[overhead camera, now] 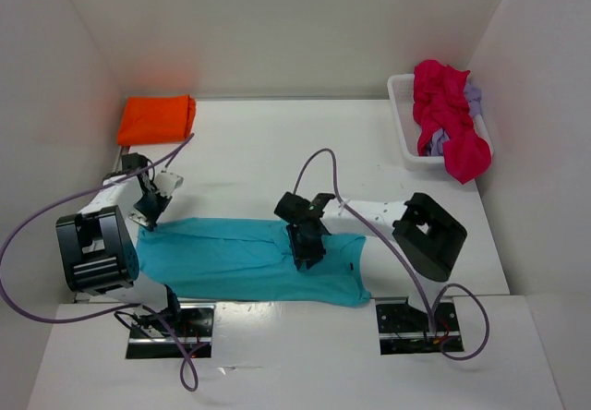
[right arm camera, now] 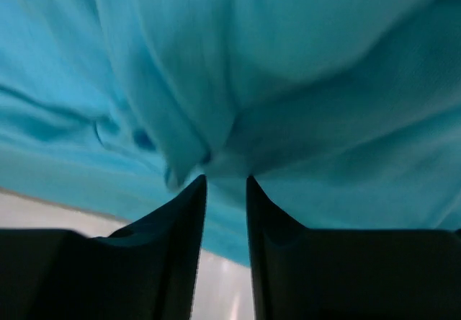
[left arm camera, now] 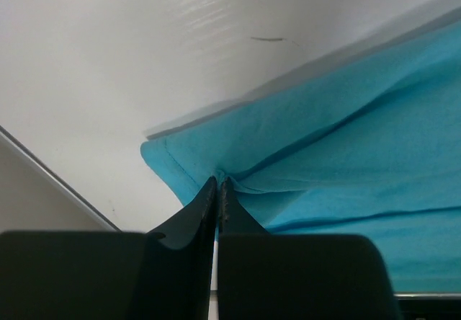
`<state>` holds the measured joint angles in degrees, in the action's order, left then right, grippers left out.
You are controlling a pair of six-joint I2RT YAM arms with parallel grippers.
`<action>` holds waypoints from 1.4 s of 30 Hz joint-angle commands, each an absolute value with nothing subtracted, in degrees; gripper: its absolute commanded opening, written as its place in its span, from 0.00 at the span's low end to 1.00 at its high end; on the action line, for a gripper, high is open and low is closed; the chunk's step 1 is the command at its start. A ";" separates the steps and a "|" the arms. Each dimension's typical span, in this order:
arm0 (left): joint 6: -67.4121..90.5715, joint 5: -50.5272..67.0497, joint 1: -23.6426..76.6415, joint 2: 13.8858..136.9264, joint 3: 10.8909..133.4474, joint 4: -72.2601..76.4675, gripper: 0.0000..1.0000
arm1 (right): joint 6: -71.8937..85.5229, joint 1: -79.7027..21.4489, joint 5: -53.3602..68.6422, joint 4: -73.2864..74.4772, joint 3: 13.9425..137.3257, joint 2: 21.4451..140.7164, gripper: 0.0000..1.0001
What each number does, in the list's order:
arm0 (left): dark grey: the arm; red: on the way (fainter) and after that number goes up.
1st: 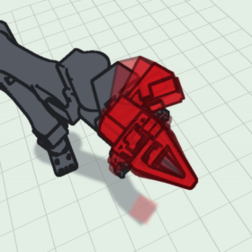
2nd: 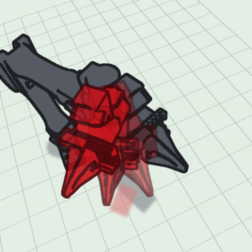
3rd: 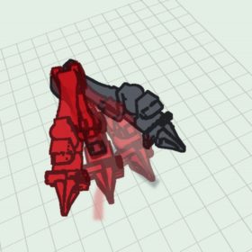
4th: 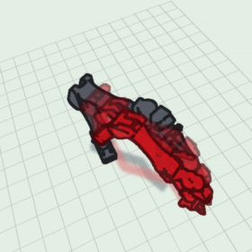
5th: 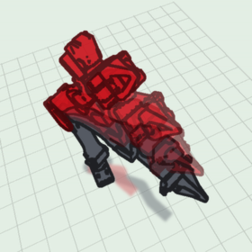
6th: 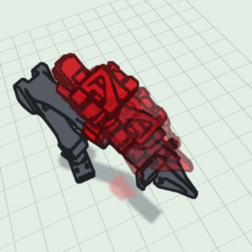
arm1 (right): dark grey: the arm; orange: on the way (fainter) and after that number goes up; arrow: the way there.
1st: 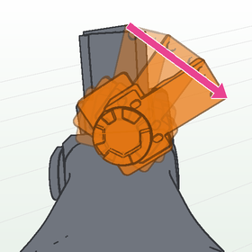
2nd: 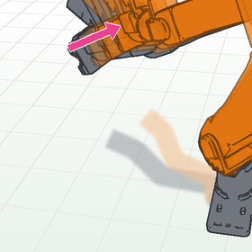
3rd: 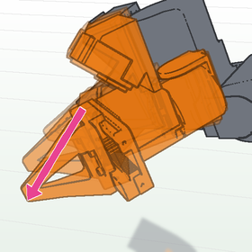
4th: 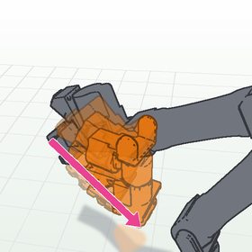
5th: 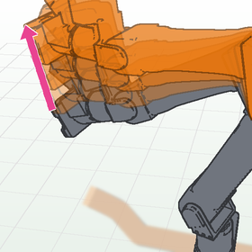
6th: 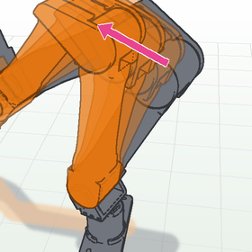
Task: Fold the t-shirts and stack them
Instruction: Fold the other side of the tshirt into a rectangle
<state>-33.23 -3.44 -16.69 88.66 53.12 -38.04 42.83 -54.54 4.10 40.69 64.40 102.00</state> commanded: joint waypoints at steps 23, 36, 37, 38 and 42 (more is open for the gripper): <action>-30.59 -0.52 -15.91 86.13 51.59 -37.71 0.00 | 33.22 -51.86 -14.85 51.77 100.63 120.40 0.42; -30.59 -0.62 -15.91 87.19 51.06 -38.23 0.01 | 32.17 -50.19 -9.05 47.11 95.62 122.08 0.37; -30.59 -0.62 -15.91 87.19 51.06 -38.23 0.01 | 32.17 -50.19 -9.05 47.11 95.62 122.69 0.35; -30.59 -0.62 -15.91 87.19 51.06 -38.23 0.01 | 32.17 -50.19 -9.05 47.11 95.62 122.70 0.33; -30.59 -0.62 -15.91 87.19 51.06 -38.23 0.01 | 32.17 -49.58 -8.53 46.59 94.48 122.70 0.24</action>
<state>-31.24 -2.00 -16.19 86.91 51.33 -37.52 32.69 -50.30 -9.21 48.58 95.57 122.74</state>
